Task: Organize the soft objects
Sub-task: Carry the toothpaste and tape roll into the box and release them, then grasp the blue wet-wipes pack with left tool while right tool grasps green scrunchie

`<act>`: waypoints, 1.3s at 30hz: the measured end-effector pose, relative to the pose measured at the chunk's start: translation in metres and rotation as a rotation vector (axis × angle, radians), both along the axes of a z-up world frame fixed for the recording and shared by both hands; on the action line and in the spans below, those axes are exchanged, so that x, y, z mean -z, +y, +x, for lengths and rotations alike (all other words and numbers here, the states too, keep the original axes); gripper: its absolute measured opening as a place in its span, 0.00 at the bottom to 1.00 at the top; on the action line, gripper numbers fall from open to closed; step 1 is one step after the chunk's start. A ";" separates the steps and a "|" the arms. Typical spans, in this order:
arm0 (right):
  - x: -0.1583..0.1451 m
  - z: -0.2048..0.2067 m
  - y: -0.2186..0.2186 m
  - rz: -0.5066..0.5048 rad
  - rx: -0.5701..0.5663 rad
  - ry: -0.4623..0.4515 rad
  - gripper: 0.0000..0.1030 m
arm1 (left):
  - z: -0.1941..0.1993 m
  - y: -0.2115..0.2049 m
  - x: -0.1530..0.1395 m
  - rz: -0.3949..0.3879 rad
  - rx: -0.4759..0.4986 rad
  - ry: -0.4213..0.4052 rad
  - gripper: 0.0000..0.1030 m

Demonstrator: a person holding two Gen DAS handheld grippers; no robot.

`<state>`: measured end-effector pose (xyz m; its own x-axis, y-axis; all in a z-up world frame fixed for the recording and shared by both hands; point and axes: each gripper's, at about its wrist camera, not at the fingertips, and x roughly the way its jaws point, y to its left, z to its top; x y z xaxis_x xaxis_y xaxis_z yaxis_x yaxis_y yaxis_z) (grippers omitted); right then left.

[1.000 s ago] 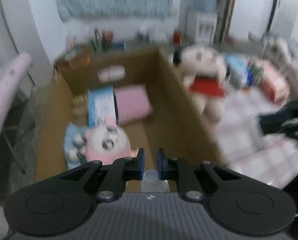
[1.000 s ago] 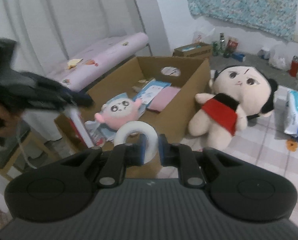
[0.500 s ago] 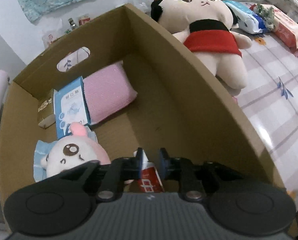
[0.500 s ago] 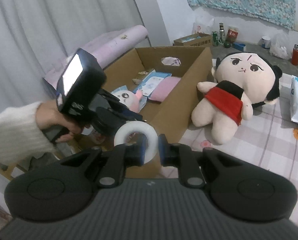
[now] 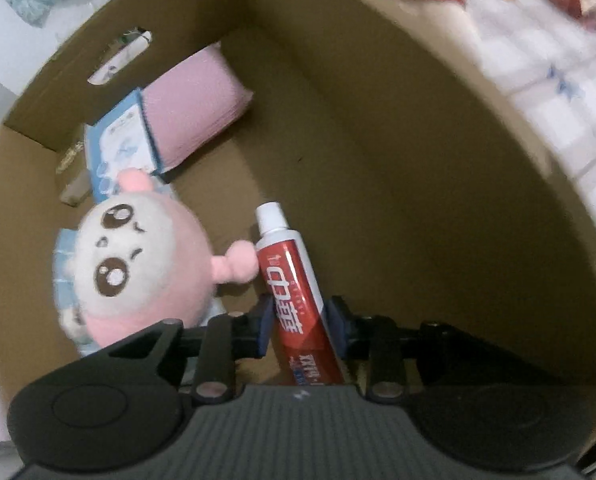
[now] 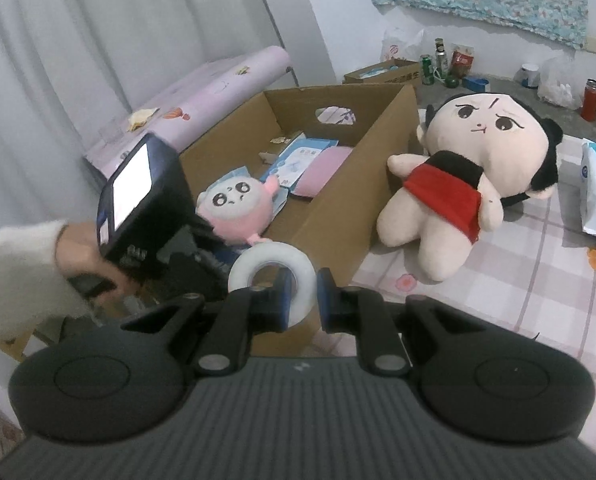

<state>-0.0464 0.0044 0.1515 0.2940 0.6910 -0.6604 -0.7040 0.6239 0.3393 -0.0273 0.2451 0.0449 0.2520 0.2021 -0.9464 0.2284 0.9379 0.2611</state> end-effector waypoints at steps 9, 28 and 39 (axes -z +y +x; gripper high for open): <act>-0.007 0.004 0.010 0.007 -0.015 -0.020 0.12 | 0.004 0.026 -0.001 0.038 -0.085 0.021 0.50; 0.039 0.016 0.190 -0.487 -0.392 -0.074 0.14 | -0.087 0.063 -0.111 -0.223 -0.242 -0.351 0.57; 0.031 0.021 0.180 -0.405 -0.347 -0.078 0.55 | -0.091 0.050 -0.133 -0.255 -0.231 -0.471 0.58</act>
